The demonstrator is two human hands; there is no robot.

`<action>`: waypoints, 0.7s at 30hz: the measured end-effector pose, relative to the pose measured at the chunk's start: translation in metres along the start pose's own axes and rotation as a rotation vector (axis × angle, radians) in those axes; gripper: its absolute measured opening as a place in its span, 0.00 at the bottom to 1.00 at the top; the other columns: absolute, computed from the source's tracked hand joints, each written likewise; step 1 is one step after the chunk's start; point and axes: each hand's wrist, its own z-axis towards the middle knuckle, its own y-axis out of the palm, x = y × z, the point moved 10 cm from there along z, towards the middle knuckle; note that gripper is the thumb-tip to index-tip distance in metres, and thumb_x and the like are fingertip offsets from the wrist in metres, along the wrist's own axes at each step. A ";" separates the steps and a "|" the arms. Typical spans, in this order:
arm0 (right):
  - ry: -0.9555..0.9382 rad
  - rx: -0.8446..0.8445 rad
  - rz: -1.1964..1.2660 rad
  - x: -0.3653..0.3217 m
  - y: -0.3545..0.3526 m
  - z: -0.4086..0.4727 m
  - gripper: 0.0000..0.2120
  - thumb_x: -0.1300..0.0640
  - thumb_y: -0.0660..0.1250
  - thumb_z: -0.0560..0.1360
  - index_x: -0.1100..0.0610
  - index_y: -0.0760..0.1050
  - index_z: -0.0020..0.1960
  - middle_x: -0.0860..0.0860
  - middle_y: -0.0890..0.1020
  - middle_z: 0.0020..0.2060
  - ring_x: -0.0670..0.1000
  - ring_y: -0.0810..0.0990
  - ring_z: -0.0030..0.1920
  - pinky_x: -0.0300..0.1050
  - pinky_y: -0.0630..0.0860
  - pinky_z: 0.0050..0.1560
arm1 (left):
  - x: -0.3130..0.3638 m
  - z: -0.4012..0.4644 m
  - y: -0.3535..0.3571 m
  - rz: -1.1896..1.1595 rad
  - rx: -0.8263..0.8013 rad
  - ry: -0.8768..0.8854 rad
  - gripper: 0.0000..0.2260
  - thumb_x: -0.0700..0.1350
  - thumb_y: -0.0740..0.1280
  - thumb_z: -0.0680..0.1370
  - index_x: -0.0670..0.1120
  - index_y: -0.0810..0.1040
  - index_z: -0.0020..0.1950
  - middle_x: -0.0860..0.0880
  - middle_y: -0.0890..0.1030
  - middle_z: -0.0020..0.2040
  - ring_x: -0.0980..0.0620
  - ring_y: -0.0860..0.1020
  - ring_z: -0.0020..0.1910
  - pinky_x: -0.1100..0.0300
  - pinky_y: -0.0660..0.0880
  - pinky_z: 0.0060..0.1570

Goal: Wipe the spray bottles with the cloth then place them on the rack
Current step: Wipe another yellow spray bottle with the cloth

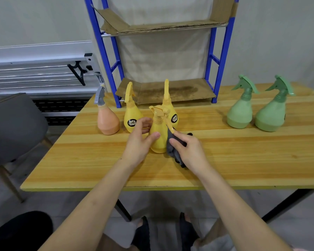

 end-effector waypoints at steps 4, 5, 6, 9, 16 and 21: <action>-0.020 0.048 0.165 -0.019 -0.002 0.003 0.16 0.58 0.66 0.82 0.43 0.78 0.66 0.62 0.86 0.39 0.63 0.82 0.40 0.42 0.80 0.41 | -0.001 -0.001 0.004 -0.003 -0.065 0.016 0.16 0.46 0.70 0.81 0.52 0.73 0.68 0.57 0.78 0.63 0.57 0.76 0.65 0.55 0.74 0.68; -0.024 0.049 0.184 -0.024 -0.001 0.006 0.15 0.57 0.65 0.83 0.44 0.79 0.66 0.60 0.85 0.35 0.63 0.82 0.36 0.48 0.81 0.42 | -0.002 0.000 0.005 -0.011 -0.087 0.020 0.17 0.46 0.70 0.81 0.51 0.73 0.69 0.56 0.78 0.65 0.58 0.76 0.65 0.55 0.74 0.68; -0.027 0.044 0.196 -0.027 0.000 0.009 0.15 0.56 0.66 0.83 0.44 0.79 0.67 0.54 0.85 0.32 0.59 0.81 0.34 0.53 0.81 0.42 | -0.002 0.000 0.007 -0.014 -0.105 0.031 0.17 0.45 0.69 0.81 0.51 0.73 0.70 0.55 0.78 0.66 0.59 0.76 0.66 0.57 0.73 0.68; -0.027 0.006 0.238 -0.030 0.005 0.015 0.16 0.54 0.67 0.82 0.42 0.79 0.67 0.44 0.86 0.39 0.50 0.83 0.43 0.57 0.83 0.48 | -0.002 -0.002 0.006 0.062 -0.090 0.082 0.17 0.46 0.68 0.82 0.56 0.71 0.70 0.54 0.76 0.65 0.61 0.74 0.65 0.69 0.69 0.61; 0.029 0.002 -0.075 -0.001 -0.004 -0.005 0.17 0.53 0.66 0.82 0.44 0.78 0.69 0.42 0.84 0.60 0.41 0.82 0.59 0.44 0.78 0.63 | -0.006 -0.006 0.001 0.051 -0.040 0.079 0.19 0.45 0.66 0.83 0.49 0.72 0.75 0.51 0.76 0.64 0.58 0.75 0.63 0.60 0.74 0.64; 0.067 0.059 -0.004 -0.004 -0.006 -0.004 0.16 0.56 0.66 0.82 0.46 0.80 0.67 0.44 0.85 0.57 0.39 0.81 0.57 0.31 0.75 0.55 | -0.009 -0.017 0.002 -0.062 -0.036 -0.002 0.25 0.50 0.74 0.77 0.53 0.70 0.71 0.58 0.77 0.66 0.60 0.75 0.65 0.61 0.75 0.62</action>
